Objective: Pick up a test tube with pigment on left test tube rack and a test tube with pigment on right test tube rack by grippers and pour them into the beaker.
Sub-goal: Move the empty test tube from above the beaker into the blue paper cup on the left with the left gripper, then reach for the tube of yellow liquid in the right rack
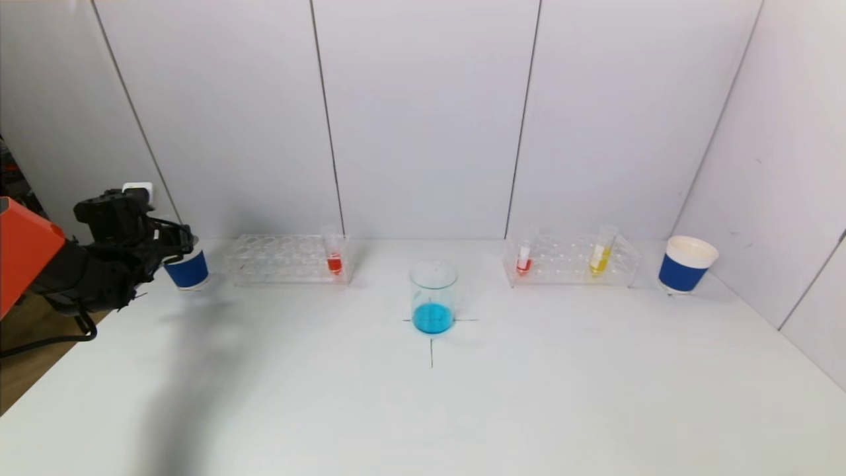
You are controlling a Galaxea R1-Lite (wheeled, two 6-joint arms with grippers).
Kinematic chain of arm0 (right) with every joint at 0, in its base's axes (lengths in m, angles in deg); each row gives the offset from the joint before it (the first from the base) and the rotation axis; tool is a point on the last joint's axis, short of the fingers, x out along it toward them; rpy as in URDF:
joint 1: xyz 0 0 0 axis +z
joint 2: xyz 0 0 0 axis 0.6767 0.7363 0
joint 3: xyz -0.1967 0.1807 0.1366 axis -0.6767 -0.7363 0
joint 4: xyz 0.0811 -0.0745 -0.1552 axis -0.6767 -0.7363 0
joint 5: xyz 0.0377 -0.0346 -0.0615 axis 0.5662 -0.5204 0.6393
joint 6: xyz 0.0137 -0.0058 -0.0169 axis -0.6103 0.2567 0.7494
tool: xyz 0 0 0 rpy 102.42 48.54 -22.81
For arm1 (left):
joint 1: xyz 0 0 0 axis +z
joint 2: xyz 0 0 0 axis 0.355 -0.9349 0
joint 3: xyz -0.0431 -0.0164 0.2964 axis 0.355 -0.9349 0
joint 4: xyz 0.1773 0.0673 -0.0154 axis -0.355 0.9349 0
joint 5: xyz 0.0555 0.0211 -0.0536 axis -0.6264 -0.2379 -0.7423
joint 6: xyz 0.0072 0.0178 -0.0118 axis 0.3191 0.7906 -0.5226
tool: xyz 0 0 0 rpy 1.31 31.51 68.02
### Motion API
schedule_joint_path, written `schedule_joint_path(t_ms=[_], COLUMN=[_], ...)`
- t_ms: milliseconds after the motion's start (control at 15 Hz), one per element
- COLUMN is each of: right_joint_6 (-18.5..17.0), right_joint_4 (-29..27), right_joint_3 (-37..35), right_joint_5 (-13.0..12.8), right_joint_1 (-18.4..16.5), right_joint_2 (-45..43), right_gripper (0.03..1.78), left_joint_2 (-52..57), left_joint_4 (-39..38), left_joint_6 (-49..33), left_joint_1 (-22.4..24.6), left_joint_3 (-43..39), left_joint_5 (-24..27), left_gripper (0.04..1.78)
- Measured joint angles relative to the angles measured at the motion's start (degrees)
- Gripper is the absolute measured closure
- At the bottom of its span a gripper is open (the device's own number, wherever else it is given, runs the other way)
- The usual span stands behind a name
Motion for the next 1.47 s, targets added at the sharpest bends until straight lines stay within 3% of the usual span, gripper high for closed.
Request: schedule_joint_path(t_ms=[400, 533, 667, 933, 1067, 1267, 1467], right_joint_6=[0.0, 0.0, 0.0, 0.0, 0.0, 0.0, 0.0], right_joint_4=[0.0, 0.0, 0.0, 0.0, 0.0, 0.0, 0.0], right_joint_3=[0.0, 0.0, 0.0, 0.0, 0.0, 0.0, 0.0], right_joint_5=[0.0, 0.0, 0.0, 0.0, 0.0, 0.0, 0.0], right_joint_1=[0.0, 0.0, 0.0, 0.0, 0.0, 0.0, 0.0], right_joint_2=[0.0, 0.0, 0.0, 0.0, 0.0, 0.0, 0.0], right_gripper=[0.04, 0.04, 0.04, 0.04, 0.04, 0.04, 0.04], left_joint_2=[0.1, 0.2, 0.4, 0.6, 0.9, 1.7, 3.5], left_joint_4=[0.0, 0.0, 0.0, 0.0, -0.1, -0.1, -0.4], left_joint_6=[0.0, 0.1, 0.1, 0.1, 0.1, 0.2, 0.0], left_joint_1=[0.0, 0.0, 0.0, 0.0, 0.0, 0.0, 0.0], left_joint_3=[-0.1, -0.1, -0.2, -0.5, -0.9, -1.5, -2.9], left_joint_5=[0.0, 0.0, 0.0, 0.0, 0.0, 0.1, 2.0], left_gripper=[1.37, 1.30, 1.12, 0.48, 0.25, 0.06, 0.06])
